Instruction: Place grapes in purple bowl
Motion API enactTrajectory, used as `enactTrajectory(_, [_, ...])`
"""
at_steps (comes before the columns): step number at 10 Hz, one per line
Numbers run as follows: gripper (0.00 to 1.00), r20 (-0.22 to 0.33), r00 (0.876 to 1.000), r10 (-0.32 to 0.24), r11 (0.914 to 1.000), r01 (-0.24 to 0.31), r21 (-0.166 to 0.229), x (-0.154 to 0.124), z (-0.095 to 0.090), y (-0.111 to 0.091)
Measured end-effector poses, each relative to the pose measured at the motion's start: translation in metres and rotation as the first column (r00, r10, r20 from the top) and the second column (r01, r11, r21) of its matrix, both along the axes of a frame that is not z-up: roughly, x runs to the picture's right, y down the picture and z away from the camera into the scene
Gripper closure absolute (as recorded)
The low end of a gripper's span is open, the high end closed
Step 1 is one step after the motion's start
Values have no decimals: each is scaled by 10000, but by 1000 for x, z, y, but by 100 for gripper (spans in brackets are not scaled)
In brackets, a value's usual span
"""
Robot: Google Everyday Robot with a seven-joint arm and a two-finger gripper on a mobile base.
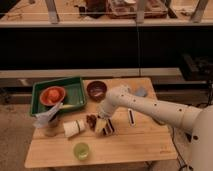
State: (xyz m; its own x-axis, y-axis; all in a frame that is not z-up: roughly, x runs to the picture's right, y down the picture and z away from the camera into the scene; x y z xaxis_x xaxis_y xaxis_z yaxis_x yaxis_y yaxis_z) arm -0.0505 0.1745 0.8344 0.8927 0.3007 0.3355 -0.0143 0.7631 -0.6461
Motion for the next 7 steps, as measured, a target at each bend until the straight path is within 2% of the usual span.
enactTrajectory(4, [67, 90, 9999, 67, 9999, -66, -145, -18, 16, 12])
enactTrajectory(6, [78, 62, 9993, 366, 9993, -365, -79, -16, 17, 9])
enactTrajectory(7, [78, 6, 9983, 590, 9983, -590, 30, -9, 15, 1])
